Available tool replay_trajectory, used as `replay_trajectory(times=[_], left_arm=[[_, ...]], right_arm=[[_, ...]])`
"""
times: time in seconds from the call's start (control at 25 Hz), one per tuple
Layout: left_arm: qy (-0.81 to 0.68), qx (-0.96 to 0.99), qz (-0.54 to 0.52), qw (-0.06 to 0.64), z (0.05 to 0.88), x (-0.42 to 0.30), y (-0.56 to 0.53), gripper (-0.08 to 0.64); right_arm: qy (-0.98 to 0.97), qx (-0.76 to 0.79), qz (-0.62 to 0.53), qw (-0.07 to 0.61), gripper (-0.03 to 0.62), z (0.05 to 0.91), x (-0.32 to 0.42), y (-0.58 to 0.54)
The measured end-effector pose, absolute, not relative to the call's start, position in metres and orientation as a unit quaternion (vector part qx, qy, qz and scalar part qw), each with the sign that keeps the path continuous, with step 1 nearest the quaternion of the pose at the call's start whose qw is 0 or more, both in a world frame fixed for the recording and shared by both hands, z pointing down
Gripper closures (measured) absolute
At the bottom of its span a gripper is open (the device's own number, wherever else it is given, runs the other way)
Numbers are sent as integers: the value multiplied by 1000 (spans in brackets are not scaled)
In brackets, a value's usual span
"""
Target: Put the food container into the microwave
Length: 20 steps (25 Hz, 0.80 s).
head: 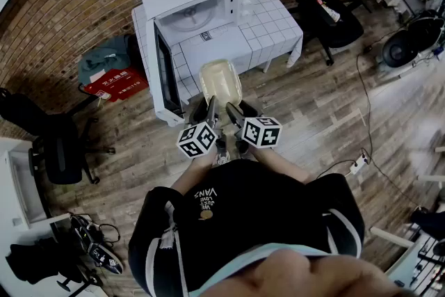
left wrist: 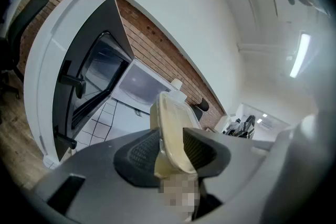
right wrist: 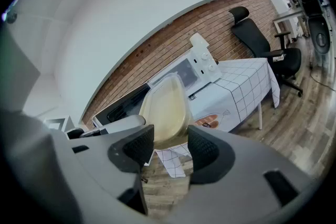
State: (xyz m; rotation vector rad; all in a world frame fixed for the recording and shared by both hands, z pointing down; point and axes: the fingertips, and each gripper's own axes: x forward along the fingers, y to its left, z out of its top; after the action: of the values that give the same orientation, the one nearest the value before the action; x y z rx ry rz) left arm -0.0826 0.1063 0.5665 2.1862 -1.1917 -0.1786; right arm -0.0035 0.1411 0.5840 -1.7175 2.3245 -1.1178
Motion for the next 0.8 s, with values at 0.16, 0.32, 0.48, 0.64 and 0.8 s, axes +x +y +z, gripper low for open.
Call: replay_trajectory(times=[0.16,0.32,0.48,0.64,0.8], left_arm=[[-453,830,-69,318,567,-81,109,417],[-455,830,-71,315,565,-77,113,417],[-458,827,-75,316,566,-71,122,417],[-462,825,-79,317,568,-62,131,417],[-465,823,-85,316,568,-57,136,417]], right_arm=[[749,-552,-364,32,395,584,-1,144],[751,-549,-364,40,396,582,3,147],[755,-544,-363,36,395,581,10,155],[760,-539,-362,30,395,584,20,163],[765,-534,-357,27,395,583,27,165]])
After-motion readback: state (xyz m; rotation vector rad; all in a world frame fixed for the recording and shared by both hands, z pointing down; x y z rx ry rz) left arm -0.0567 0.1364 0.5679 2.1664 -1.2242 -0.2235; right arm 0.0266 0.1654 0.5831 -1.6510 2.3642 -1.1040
